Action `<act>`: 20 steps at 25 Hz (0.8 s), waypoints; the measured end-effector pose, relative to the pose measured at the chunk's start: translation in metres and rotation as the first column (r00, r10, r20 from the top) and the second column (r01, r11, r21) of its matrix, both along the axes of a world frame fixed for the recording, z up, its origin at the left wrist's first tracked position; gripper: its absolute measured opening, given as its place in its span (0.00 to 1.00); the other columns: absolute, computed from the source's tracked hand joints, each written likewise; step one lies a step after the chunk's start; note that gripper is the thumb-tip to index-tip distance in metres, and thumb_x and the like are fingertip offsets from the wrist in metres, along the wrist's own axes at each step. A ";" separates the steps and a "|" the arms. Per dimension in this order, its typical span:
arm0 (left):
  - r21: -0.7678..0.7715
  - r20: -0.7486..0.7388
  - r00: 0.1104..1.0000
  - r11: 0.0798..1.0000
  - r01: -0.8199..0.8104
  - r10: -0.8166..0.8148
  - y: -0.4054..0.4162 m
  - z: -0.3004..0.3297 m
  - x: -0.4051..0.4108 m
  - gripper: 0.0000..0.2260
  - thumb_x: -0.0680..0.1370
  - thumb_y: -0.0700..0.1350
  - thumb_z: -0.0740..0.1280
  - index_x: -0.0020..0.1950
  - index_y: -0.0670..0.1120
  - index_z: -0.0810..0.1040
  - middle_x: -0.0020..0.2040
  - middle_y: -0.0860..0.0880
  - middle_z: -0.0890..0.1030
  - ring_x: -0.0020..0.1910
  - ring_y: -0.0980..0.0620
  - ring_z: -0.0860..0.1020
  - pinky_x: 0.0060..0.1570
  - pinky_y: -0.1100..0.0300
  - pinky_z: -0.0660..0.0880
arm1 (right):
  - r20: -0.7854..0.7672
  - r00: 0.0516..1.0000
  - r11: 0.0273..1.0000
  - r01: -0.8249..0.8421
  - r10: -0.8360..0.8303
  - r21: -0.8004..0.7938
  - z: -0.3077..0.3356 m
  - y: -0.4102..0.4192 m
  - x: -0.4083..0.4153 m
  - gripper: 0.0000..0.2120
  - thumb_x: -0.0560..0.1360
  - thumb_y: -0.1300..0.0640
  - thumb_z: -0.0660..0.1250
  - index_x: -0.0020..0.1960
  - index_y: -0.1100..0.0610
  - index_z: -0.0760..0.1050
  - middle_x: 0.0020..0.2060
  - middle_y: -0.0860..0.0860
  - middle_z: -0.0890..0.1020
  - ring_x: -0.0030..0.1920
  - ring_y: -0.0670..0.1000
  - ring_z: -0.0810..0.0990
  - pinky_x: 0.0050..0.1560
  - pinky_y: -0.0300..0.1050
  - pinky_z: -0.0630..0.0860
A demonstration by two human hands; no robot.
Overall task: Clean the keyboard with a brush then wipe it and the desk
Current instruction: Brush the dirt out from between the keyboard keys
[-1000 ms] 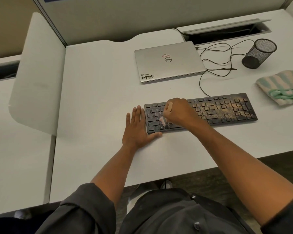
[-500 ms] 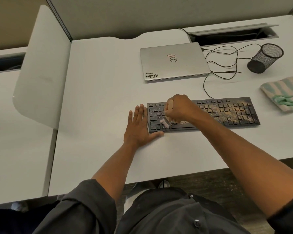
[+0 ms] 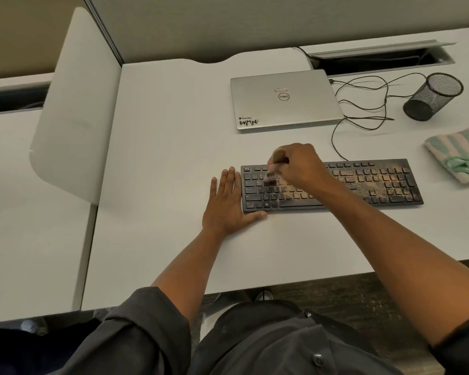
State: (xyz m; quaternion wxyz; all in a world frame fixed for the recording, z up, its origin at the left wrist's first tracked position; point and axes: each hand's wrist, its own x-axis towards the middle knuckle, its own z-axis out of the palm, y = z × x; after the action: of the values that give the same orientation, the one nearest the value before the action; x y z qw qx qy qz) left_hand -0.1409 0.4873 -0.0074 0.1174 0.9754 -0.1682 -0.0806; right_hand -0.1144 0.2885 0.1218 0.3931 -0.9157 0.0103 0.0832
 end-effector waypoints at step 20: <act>0.009 0.000 1.000 1.000 0.004 -0.004 0.000 0.002 -0.001 0.58 0.70 0.82 0.51 0.83 0.42 0.40 0.83 0.43 0.40 0.81 0.47 0.35 0.79 0.43 0.37 | 0.093 0.996 1.000 0.014 -0.016 0.022 -0.019 -0.003 0.007 0.05 0.74 0.68 0.69 0.41 0.62 0.81 0.42 0.49 0.85 0.36 0.32 0.79 0.37 0.27 0.75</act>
State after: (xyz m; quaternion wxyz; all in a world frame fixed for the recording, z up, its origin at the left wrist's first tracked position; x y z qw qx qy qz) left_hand -0.1416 0.4875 -0.0053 0.1129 0.9756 -0.1698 -0.0814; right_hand -0.1073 0.2855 0.1032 0.4036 -0.9142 -0.0019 0.0375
